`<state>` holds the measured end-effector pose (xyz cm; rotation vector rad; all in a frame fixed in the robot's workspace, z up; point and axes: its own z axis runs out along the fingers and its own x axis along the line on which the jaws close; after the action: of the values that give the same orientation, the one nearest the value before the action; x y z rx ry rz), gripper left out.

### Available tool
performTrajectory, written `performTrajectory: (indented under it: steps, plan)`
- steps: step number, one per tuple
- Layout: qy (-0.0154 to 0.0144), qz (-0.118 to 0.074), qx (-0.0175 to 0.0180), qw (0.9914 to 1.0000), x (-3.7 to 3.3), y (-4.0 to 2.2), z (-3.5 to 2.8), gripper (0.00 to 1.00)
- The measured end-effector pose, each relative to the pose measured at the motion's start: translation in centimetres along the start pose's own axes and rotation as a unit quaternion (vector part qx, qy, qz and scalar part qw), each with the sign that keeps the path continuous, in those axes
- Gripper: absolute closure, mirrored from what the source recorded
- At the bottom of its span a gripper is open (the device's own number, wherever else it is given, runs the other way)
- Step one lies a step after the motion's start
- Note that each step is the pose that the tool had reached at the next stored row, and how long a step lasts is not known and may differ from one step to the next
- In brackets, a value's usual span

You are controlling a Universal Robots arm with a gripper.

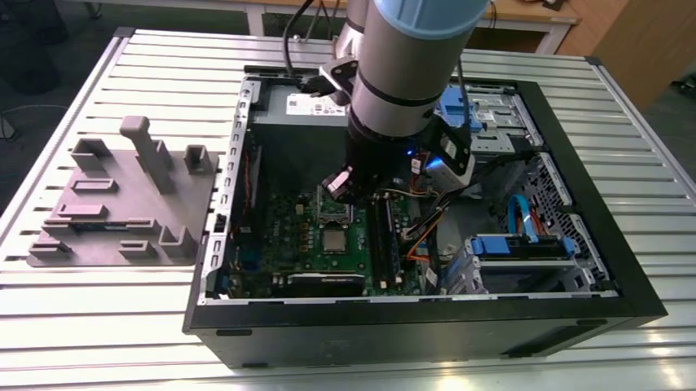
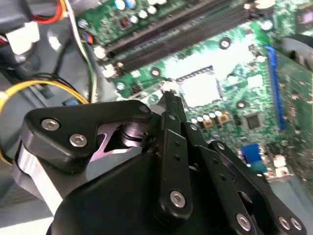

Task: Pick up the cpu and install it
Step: 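Close the cpu cover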

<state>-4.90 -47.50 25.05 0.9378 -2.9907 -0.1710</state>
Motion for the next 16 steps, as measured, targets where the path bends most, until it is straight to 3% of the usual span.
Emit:
performTrajectory:
  steps: [4,8,11,16]
  plan:
    - [0.0000,0.000,0.0000,1.00000,-0.83,0.07,0.16,0.90]
    - [0.0031,-0.030,-0.0009,0.99956,-0.84,0.05,0.27,0.90]
    - [0.0060,-0.056,-0.0017,0.99840,-0.84,0.04,0.34,0.90]
    - [0.0067,-0.063,-0.0019,0.99798,-0.87,0.02,0.35,0.90]
